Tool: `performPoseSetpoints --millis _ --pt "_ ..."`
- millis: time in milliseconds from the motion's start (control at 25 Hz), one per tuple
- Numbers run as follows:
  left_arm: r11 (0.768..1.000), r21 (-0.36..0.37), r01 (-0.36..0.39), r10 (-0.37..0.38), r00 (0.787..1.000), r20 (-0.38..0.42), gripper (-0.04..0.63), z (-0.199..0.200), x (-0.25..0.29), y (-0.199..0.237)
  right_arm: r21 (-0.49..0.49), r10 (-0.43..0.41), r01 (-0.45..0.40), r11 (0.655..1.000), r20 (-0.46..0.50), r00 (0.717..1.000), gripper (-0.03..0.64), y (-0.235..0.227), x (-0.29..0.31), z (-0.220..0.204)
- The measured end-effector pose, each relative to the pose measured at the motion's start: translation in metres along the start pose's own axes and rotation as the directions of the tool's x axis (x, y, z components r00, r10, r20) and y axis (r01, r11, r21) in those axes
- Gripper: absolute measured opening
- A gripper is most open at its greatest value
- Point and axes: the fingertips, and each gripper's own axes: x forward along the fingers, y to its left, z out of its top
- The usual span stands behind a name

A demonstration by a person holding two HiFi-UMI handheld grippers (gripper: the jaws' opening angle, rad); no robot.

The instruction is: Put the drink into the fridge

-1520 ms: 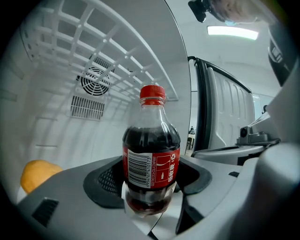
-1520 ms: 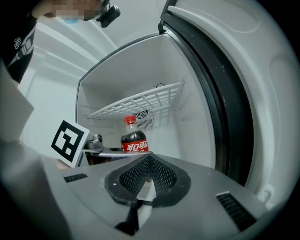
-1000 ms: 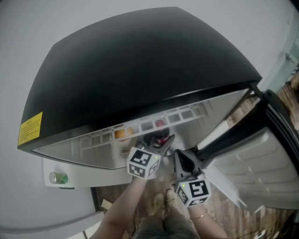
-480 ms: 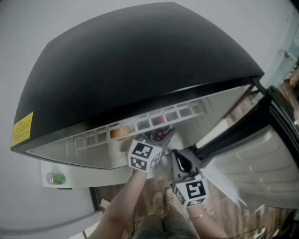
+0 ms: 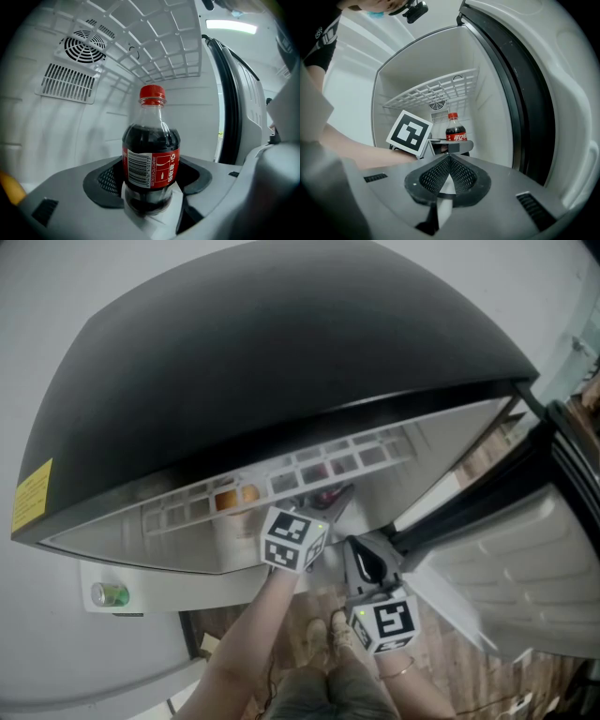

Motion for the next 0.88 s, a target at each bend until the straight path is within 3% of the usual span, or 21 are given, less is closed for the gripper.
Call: performPoseSetpoints --millis 360,880 --pt "0.999 0.021 0.025 -0.024 0.999 -0.035 0.311 -0.005 0.002 -0.005 0.007 -0.011 0.011 1.0 0.009 1.0 0.009 -0.006 0.0 0.003" --pt "0.999 -0.035 0.02 -0.021 0.998 -0.052 0.313 -0.008 -0.009 -0.006 -0.016 0.008 -0.007 1.0 0.012 1.0 0.009 -0.005 0.001 0.014"
